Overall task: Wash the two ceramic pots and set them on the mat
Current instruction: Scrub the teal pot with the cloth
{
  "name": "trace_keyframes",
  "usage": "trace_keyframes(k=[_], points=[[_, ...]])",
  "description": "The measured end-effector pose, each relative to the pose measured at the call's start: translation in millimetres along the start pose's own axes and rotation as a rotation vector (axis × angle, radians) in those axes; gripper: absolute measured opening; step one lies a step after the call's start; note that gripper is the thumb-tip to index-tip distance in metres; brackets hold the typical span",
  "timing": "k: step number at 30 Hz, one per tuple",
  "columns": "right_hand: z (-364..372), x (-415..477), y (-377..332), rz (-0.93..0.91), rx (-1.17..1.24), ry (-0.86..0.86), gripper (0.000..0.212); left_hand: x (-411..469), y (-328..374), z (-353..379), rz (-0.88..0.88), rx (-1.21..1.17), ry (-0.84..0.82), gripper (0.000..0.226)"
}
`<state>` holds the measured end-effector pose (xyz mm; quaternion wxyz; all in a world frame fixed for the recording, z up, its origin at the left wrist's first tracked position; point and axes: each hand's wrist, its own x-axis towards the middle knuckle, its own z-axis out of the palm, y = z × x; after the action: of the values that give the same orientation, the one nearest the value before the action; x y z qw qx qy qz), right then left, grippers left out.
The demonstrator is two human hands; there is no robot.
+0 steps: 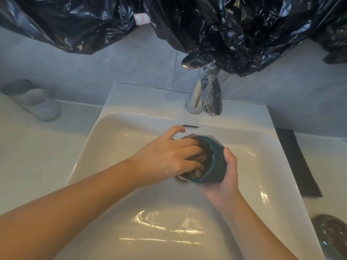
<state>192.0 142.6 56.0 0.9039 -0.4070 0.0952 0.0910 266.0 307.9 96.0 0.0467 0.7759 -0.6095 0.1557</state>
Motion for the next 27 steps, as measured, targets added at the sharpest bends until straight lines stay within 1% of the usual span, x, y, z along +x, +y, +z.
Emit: trace_keyframes(k=[2, 4, 6, 7, 8, 9, 11, 12, 14, 15, 16, 18, 21, 22, 23, 24, 25, 27], points=[[2, 0, -1, -0.033, -0.015, 0.030, 0.076, 1, 8, 6, -0.089, -0.014, -0.013, 0.029], [4, 0, -2, -0.079, -0.056, 0.054, 0.065, 2, 16, 12, -0.207, -0.059, -0.041, 0.034], [5, -2, -3, -0.101, -0.114, 0.067, 0.047, 6, 25, 13, -0.350, -0.173, -0.062, 0.026], [4, -3, -3, -0.105, -0.143, 0.072, 0.044, 8, 30, 12, -0.429, -0.272, -0.057, 0.018], [4, -4, -3, -0.110, -0.168, 0.077, 0.045, 10, 34, 10, -0.524, -0.404, -0.059, 0.014], [4, -4, -2, -0.117, -0.182, 0.079, 0.047, 12, 37, 10, -0.634, -0.566, -0.068, 0.015], [2, -3, -2, -0.145, -0.187, 0.079, 0.057, 16, 39, 6, -0.820, -0.933, -0.104, 0.023], [1, -3, -2, -0.163, -0.196, 0.076, 0.060, 18, 39, 4, -0.861, -1.109, -0.096, 0.029], [1, -2, -1, -0.188, -0.202, 0.085, 0.061, 19, 40, 2, -0.925, -1.440, -0.035, 0.037], [0, -1, -2, -0.191, -0.192, 0.091, 0.061, 19, 41, 2, -0.966, -1.587, 0.009, 0.036], [0, 0, -3, -0.192, -0.184, 0.091, 0.061, 19, 43, 2, -1.004, -1.701, 0.065, 0.032], [-1, 1, -2, -0.190, -0.173, 0.068, 0.061, 21, 46, 3, -1.068, -1.796, 0.203, 0.027], [0, 3, 2, -0.160, -0.123, 0.082, 0.074, 27, 51, 10, -1.188, -1.825, 0.409, 0.048], [-1, 3, 3, -0.155, -0.105, 0.099, 0.078, 28, 52, 11, -1.217, -1.783, 0.463, 0.051], [-2, 4, 3, -0.154, -0.088, 0.110, 0.078, 29, 53, 14, -1.225, -1.685, 0.511, 0.049], [-2, 4, 3, -0.153, -0.071, 0.115, 0.076, 29, 54, 15, -1.193, -1.518, 0.556, 0.043], [-4, 4, 3, -0.155, -0.051, 0.118, 0.077, 25, 53, 18, -1.107, -1.275, 0.587, 0.041], [-4, 3, 3, -0.155, -0.008, 0.101, 0.081, 15, 46, 28, -0.799, -0.694, 0.591, 0.039]])
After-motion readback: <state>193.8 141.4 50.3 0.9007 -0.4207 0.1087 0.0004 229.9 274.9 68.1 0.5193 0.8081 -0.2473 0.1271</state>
